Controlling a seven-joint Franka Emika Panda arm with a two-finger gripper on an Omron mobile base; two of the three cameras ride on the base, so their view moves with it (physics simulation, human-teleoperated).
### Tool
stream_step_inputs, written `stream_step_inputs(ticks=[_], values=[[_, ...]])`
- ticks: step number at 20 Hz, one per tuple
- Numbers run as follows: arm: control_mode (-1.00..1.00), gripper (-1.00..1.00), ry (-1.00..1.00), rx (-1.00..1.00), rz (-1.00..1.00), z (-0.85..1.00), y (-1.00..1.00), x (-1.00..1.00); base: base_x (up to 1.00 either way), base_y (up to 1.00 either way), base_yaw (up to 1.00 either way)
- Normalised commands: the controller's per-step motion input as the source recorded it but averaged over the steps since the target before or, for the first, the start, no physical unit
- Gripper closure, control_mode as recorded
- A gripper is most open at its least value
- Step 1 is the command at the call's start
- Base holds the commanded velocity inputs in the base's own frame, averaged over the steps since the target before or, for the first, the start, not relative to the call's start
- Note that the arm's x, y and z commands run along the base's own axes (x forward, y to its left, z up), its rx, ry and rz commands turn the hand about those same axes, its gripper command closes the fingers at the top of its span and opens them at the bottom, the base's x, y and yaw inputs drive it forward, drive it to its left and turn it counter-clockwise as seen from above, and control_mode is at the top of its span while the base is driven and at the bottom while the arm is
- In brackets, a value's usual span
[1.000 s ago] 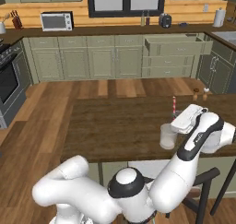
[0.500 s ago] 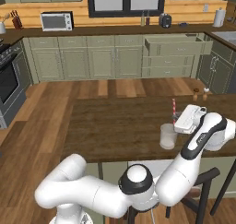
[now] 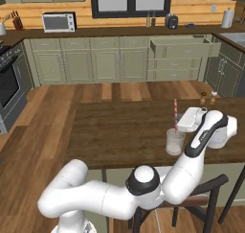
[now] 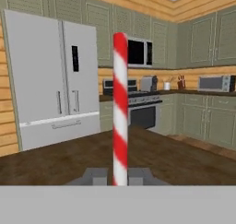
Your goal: Take a straw from the drawer in front and place it inside the glass cup on the dining counter.
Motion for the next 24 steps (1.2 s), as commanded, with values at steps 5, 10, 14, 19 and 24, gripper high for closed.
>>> stream_step_inputs(ticks=[5, 10, 14, 19, 24], values=[[-1.0, 1.0, 0.03, 0.0, 0.01, -0.37, 0.12, 0.15, 0.0, 0.0, 0.0], [-1.0, 1.0, 0.0, 0.0, 0.0, -0.12, 0.0, 0.16, 0.0, 0.0, 0.0], [-1.0, 1.0, 0.0, 0.0, 0.0, -0.17, 0.0, 0.16, 0.0, 0.0, 0.0], [-1.0, 1.0, -0.03, 0.0, 0.0, -0.16, 0.13, -0.23, 0.0, 0.0, 0.0], [-1.0, 1.0, -0.03, 0.0, 0.0, -0.06, 0.02, -0.26, 0.0, 0.0, 0.0]])
